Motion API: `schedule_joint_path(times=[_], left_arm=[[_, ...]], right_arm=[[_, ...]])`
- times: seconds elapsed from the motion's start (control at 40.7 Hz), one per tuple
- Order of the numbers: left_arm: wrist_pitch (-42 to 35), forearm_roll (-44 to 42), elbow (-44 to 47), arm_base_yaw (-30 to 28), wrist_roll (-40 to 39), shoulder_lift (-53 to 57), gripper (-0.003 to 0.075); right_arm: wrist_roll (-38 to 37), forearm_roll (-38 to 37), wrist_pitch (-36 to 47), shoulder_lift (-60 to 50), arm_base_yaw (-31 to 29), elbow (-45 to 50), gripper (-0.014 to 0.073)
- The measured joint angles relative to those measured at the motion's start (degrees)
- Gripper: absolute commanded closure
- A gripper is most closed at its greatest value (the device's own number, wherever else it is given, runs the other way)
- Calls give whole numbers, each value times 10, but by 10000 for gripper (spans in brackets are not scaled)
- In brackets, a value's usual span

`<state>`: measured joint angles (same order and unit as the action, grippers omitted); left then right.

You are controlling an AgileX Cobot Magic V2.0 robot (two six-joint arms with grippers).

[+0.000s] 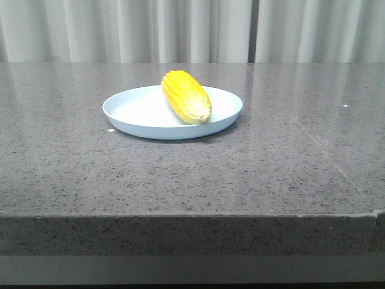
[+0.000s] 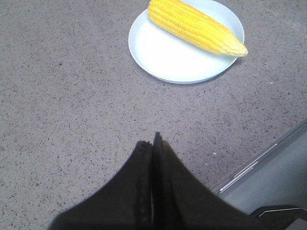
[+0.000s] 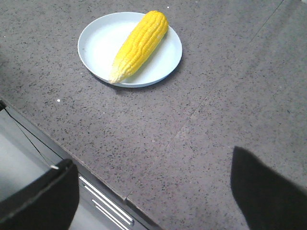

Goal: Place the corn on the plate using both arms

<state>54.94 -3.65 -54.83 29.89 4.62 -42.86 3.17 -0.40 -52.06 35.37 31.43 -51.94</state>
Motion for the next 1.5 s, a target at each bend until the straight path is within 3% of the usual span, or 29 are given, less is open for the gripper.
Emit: schedule_joint_path(times=[0.098, 0.344, 1.204, 1.375, 1.498], left_arm=[[0, 0, 0, 0, 0, 0, 741], [0, 0, 0, 0, 0, 0, 741], [-6, 0, 8, -1, 0, 5, 741], [-26, 3, 49, -58, 0, 46, 741], [-87, 1, 117, -121, 0, 114, 741]], right_arm=[[0, 0, 0, 0, 0, 0, 130], [-1, 0, 0, 0, 0, 0, 660], [-1, 0, -2, 0, 0, 0, 664], [-1, 0, -2, 0, 0, 0, 664], [-1, 0, -2, 0, 0, 0, 664]])
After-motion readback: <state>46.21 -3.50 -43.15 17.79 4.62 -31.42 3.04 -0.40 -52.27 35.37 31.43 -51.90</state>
